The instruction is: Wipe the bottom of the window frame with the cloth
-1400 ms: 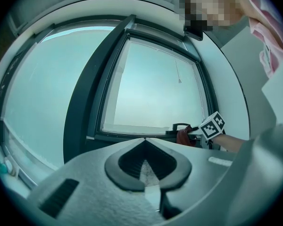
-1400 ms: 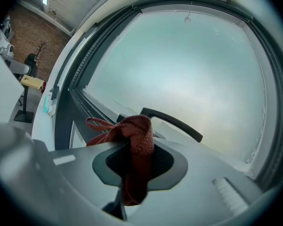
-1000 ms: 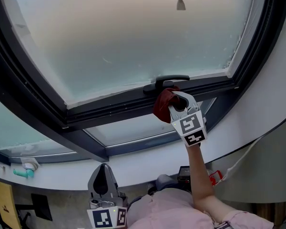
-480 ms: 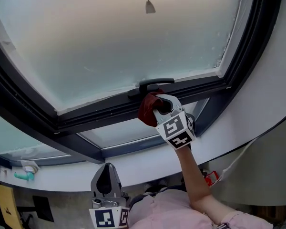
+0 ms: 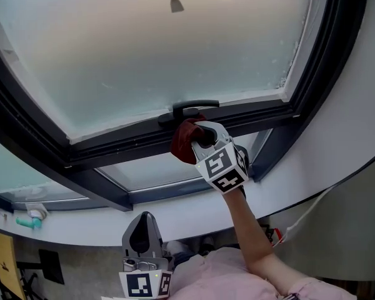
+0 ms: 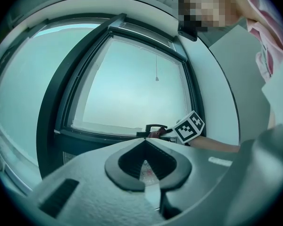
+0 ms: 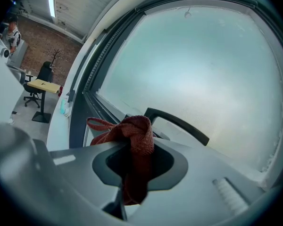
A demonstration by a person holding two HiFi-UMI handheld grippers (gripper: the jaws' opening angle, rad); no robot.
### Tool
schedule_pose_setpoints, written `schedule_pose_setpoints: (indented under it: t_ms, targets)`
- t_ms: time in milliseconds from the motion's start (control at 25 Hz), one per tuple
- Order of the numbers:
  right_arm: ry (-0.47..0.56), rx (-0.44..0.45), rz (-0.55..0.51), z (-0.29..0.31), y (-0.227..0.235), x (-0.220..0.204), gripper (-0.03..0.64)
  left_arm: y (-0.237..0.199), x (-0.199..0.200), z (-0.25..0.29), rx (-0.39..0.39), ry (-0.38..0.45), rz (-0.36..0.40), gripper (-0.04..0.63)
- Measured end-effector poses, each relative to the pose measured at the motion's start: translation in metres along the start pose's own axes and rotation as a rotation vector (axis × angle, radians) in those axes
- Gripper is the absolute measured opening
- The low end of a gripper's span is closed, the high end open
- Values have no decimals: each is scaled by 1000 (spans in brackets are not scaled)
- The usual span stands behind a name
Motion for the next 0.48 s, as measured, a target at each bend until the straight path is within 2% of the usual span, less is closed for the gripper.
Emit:
schedule_pose_setpoints:
  t_ms: [280, 480]
  targets:
    - [9, -1, 2, -1, 0, 0, 60, 7, 1, 3, 14, -7, -5, -6]
    - [14, -30, 9, -2, 1, 0, 60, -7, -2, -2, 48, -10, -7, -6]
Point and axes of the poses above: the fingertips, and each gripper's own axes: z forward along the fingers, y to its right, x out of its top, the point moved 8 cm from there along -z, backward along the fingers, and after that the axes turned 7 degrees about x, right-handed, at the moved point
